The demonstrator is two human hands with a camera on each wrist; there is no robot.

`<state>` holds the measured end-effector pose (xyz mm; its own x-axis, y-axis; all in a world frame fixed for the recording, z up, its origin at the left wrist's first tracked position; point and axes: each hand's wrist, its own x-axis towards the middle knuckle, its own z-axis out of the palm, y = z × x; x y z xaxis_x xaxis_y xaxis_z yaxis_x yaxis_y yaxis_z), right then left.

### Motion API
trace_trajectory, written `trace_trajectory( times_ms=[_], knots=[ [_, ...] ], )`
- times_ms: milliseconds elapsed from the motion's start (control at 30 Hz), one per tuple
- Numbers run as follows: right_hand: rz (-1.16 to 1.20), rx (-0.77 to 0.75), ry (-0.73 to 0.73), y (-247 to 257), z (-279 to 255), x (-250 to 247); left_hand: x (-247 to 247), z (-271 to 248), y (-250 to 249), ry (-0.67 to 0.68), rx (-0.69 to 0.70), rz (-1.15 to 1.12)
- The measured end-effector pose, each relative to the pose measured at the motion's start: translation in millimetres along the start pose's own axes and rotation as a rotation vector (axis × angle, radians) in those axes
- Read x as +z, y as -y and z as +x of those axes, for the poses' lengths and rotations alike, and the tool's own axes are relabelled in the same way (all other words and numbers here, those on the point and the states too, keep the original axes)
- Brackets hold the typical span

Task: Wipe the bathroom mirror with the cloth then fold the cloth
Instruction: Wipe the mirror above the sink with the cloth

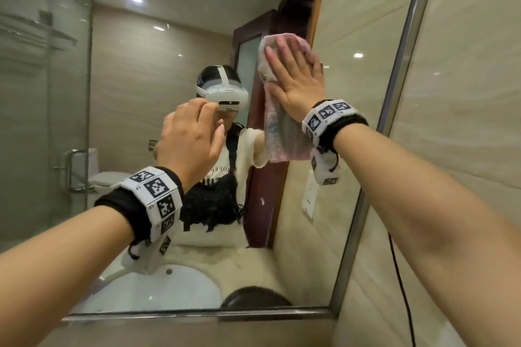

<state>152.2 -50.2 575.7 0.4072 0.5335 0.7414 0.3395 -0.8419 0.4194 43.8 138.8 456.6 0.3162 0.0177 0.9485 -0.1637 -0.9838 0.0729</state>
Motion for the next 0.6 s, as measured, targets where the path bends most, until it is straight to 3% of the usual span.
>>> trace_trajectory(
  times_ms=[100, 133, 300, 367, 500, 600],
  knots=[
    [0.159, 0.552, -0.15, -52.8, -15.0, 6.4, -2.3, -2.8, 1.5, -0.004, 0.04, 0.017],
    [0.16, 0.674, -0.166, -66.5, -22.3, 8.9, -2.1, -3.2, 1.1, -0.008, 0.055, 0.019],
    [0.183, 0.806, -0.167, -70.4, -24.1, 10.6, 4.8, -2.2, -7.1, -0.062, 0.151, 0.034],
    [0.192, 0.784, -0.169, -55.7, -18.3, 5.4, 9.2, -0.1, -12.6, -0.071, 0.165, 0.03],
    [0.096, 0.358, -0.095, 4.4, -20.8, 7.7, 13.8, -2.1, -22.7, -0.068, 0.174, -0.007],
    [0.131, 0.223, -0.023, 44.9, -35.5, 15.6, 12.8, -13.1, -27.0, -0.039, 0.163, -0.015]
  ],
)
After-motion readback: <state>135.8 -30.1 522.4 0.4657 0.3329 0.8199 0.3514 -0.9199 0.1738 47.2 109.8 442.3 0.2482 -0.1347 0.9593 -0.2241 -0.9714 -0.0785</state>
